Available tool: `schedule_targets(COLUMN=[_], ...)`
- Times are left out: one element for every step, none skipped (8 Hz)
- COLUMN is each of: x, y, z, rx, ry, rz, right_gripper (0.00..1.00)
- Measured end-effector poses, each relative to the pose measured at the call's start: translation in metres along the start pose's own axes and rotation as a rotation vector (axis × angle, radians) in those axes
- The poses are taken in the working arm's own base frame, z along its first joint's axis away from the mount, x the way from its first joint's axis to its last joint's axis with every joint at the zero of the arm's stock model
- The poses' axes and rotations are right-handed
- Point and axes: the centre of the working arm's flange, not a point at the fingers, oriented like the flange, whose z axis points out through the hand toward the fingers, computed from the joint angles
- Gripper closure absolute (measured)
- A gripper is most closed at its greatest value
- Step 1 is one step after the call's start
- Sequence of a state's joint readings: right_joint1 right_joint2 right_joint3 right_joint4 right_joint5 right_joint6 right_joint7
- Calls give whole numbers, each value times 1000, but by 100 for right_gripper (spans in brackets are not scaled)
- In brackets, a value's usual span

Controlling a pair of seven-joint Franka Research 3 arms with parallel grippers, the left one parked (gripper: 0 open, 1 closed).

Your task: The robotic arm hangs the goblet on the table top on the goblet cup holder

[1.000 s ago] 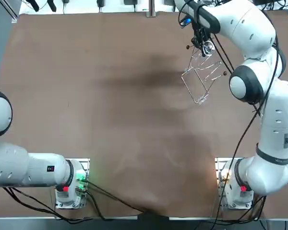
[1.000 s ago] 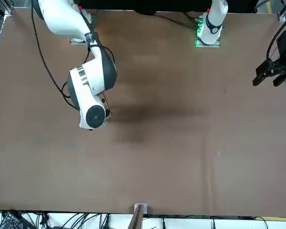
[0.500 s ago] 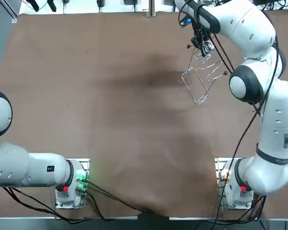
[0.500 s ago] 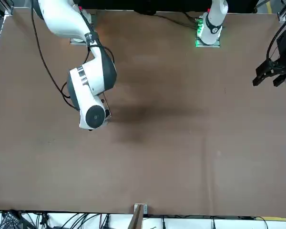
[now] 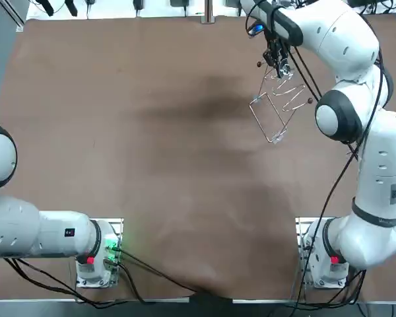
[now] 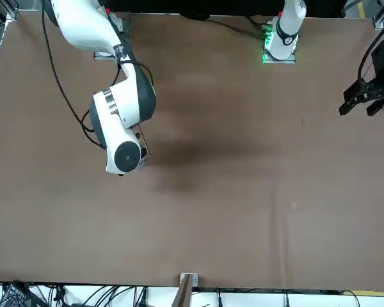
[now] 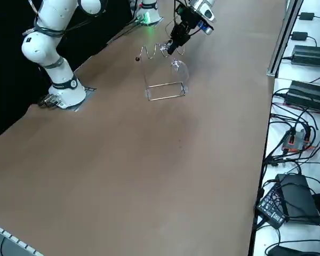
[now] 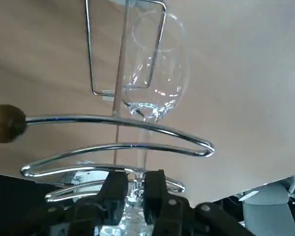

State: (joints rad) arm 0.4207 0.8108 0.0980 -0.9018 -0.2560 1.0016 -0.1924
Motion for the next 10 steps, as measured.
schedule_targets(x=[0,0,0,0,0,0,0,0,0,0], y=[0,0,1,1,2,2,2,1,-2,-4], z=[0,-1,-1,-1,-1,-1,-1,-2,-3,-4], rx=[-2,-3,-3,-6,-10,-14,-16,-26,-40,-49], ry=[1,3,4,4,4,4,4,3,2,1], rz=[2,2,2,5,9,12,14,22,33,37], right_gripper=[56,39,37,37,35,33,33,30,26,11])
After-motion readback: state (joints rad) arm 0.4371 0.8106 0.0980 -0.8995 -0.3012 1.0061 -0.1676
